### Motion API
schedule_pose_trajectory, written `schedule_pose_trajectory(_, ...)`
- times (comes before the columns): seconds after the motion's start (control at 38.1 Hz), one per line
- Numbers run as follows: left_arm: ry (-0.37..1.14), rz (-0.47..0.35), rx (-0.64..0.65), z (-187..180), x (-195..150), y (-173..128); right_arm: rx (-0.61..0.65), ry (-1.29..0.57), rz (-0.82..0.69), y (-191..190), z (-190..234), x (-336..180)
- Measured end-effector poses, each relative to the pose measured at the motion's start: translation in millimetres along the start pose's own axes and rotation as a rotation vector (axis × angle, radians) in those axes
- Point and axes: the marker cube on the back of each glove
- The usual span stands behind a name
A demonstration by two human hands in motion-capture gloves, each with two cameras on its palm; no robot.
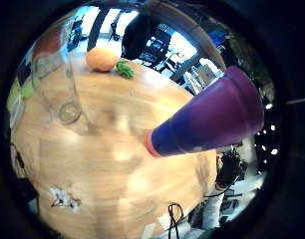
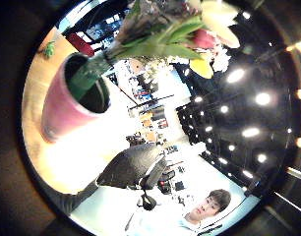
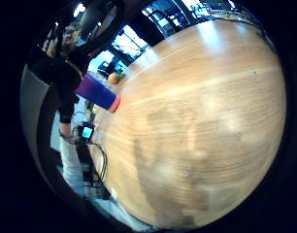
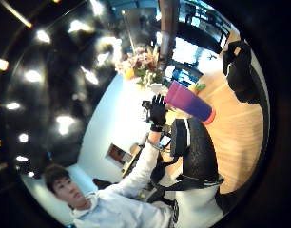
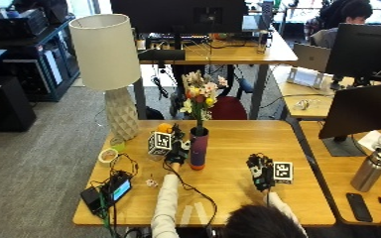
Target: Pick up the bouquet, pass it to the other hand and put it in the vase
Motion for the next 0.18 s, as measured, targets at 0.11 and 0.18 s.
schedule_pose_trajectory(0.11,-0.15,0.103,0.159,-4,-8,-7,-0.004,0.025,0.012,-3,-3,11)
schedule_pose_trajectory(0.18,-0.194,0.118,0.193,-5,-9,-10,-0.019,0.044,0.033,-4,-3,17)
